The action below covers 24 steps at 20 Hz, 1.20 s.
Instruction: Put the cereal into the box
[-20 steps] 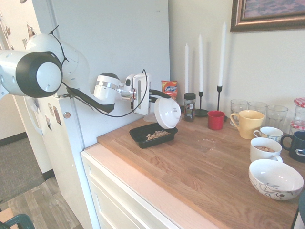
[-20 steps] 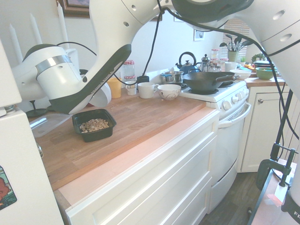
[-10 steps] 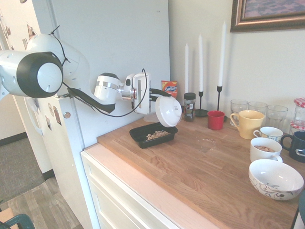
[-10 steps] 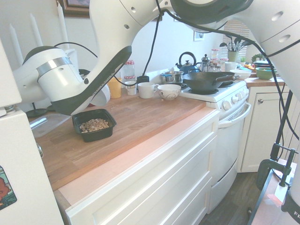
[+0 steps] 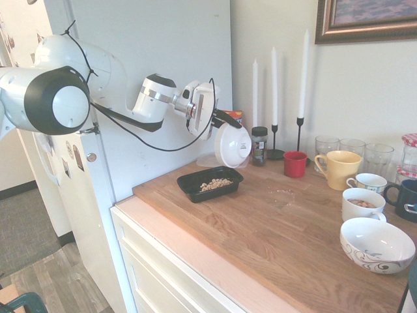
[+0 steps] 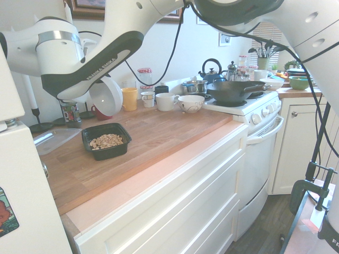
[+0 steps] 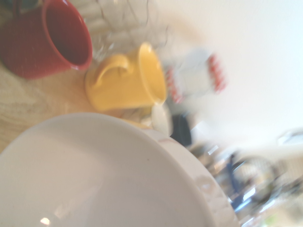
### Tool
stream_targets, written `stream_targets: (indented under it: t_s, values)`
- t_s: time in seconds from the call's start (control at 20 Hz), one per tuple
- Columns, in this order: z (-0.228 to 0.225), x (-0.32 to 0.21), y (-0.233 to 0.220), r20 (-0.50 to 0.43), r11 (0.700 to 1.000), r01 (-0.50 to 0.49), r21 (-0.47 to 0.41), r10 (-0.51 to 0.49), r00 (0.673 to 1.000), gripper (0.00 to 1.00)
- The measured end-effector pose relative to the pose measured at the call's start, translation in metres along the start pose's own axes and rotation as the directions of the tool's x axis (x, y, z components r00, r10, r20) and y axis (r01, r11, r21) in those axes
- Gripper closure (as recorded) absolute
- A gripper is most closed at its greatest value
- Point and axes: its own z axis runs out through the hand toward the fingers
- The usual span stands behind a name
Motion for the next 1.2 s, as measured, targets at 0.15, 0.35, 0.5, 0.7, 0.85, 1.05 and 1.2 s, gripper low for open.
stream_targets:
  t_s: [0.15, 0.35, 0.5, 0.7, 0.85, 1.05, 1.2]
  values:
    - [0.012, 0.034, 0.020, 0.177, 0.996, -0.067, 0.050, 0.058, 0.983, 1.00]
    - [0.046, 0.072, 0.051, 0.392, 0.980, -0.178, 0.091, 0.129, 0.911, 1.00]
    - [0.095, 0.094, 0.077, 0.528, 0.954, -0.281, 0.105, 0.186, 0.828, 1.00]
    - [0.157, 0.108, 0.106, 0.686, 0.898, -0.416, 0.147, 0.210, 0.696, 1.00]
    - [0.195, 0.105, 0.121, 0.779, 0.833, -0.522, 0.186, 0.198, 0.594, 1.00]
    - [0.227, 0.086, 0.138, 0.873, 0.738, -0.633, 0.232, 0.129, 0.470, 1.00]
    - [0.254, 0.058, 0.150, 0.926, 0.681, -0.694, 0.233, 0.063, 0.373, 1.00]
